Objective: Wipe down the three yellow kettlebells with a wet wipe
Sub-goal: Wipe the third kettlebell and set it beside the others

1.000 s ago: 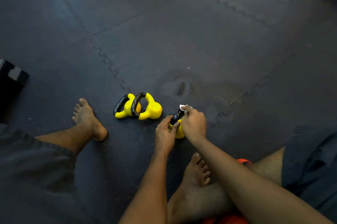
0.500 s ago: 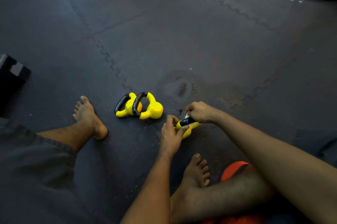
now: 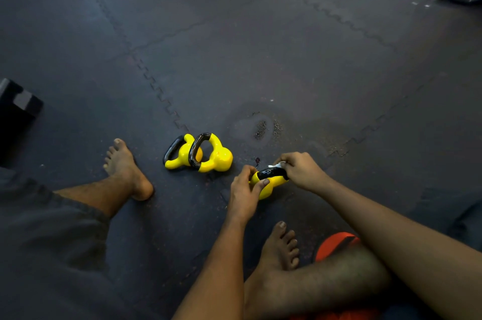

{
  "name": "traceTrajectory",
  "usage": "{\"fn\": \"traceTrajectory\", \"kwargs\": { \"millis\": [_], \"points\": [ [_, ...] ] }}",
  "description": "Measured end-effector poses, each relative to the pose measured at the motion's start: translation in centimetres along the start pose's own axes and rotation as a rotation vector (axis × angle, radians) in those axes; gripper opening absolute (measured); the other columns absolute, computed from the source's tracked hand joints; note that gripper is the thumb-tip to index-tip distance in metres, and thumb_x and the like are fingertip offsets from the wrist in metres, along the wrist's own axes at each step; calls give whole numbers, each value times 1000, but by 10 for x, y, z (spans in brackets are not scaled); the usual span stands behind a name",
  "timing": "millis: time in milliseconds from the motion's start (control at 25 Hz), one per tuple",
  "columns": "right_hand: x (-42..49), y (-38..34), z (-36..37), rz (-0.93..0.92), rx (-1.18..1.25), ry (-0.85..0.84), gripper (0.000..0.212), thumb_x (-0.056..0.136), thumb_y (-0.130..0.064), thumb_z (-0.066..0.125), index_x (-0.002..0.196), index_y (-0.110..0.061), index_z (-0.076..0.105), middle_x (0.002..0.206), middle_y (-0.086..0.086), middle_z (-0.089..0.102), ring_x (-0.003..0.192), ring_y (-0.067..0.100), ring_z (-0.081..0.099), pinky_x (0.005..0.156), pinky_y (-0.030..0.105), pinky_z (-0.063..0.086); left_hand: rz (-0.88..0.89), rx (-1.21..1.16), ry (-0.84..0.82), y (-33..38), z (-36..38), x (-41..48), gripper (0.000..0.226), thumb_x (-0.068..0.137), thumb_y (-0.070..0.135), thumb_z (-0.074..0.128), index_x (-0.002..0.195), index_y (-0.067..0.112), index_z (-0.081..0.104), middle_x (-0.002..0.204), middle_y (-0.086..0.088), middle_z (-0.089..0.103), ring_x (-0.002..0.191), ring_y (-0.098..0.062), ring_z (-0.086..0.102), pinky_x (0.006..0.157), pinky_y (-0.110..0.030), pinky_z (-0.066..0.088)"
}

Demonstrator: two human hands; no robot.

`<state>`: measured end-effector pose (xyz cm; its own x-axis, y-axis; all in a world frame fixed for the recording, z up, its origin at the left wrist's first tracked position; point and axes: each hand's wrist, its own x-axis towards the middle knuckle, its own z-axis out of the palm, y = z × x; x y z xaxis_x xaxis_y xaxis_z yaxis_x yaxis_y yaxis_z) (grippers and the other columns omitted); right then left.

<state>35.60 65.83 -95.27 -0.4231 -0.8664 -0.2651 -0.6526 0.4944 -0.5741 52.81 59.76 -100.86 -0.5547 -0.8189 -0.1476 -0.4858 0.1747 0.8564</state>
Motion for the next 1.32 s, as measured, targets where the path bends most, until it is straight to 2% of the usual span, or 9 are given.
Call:
{"fn": "traceTrajectory", "kwargs": {
  "millis": [120,320,480,560,640,720,800,1080,1320],
  "points": [
    [-7,10,9,73,7,91,26,94,-12,51,105,-14,74,101,14,74,98,30,65,78,33,49,28,-16,-23,1,1,4,24,90,32,66,112,25,60,101,-4,64,98,-22,58,82,-37,50],
    [-17,-1,26,-104,58,186,30,93,-18,49,116,-19,68,104,9,74,96,28,68,79,43,55,45,12,-43,4,2,10,29,92,25,64,120,20,60,105,-6,64,101,-21,56,86,-35,46],
    [-17,12,22,60,22,209,34,93,-14,47,120,-22,67,98,11,73,90,30,67,73,42,54,57,77,-67,11,9,11,32,89,21,66,121,23,61,102,-1,58,103,-20,54,84,-28,42],
    [-19,9,20,66,-45,222,37,92,-14,45,123,-22,65,99,12,72,90,32,66,71,42,54,61,104,-47,14,13,12,31,90,22,65,120,26,61,102,0,58,104,-18,54,82,-27,41],
    [-26,1,23,-45,-91,244,40,90,-16,45,127,-21,61,117,9,69,107,31,64,81,39,54,46,114,-32,16,15,13,33,91,22,64,123,27,60,108,-3,61,105,-19,54,82,-28,42],
    [-34,-6,30,-141,-116,228,44,90,-15,43,132,-18,57,141,7,55,132,24,50,99,37,48,39,134,-30,17,15,17,36,91,22,63,127,27,59,111,-5,63,105,-19,55,80,-26,40],
    [-40,-7,40,-149,-163,214,47,93,-11,43,140,-16,50,151,5,44,143,18,35,109,36,41,37,141,-31,17,14,19,37,91,21,63,128,25,59,112,-6,64,105,-20,55,79,-23,37],
    [-23,-7,40,-84,-173,245,48,97,-13,44,144,-19,45,152,2,42,144,15,33,113,33,36,19,135,-52,21,12,16,42,90,19,65,131,25,58,112,-10,62,106,-21,55,83,-23,38],
    [-37,-7,55,-173,-296,251,55,96,-7,44,150,-13,33,157,7,31,148,18,24,115,30,30,14,164,-60,24,11,22,39,91,16,62,131,19,60,115,-15,66,109,-29,56,88,-28,41]
  ]
}}
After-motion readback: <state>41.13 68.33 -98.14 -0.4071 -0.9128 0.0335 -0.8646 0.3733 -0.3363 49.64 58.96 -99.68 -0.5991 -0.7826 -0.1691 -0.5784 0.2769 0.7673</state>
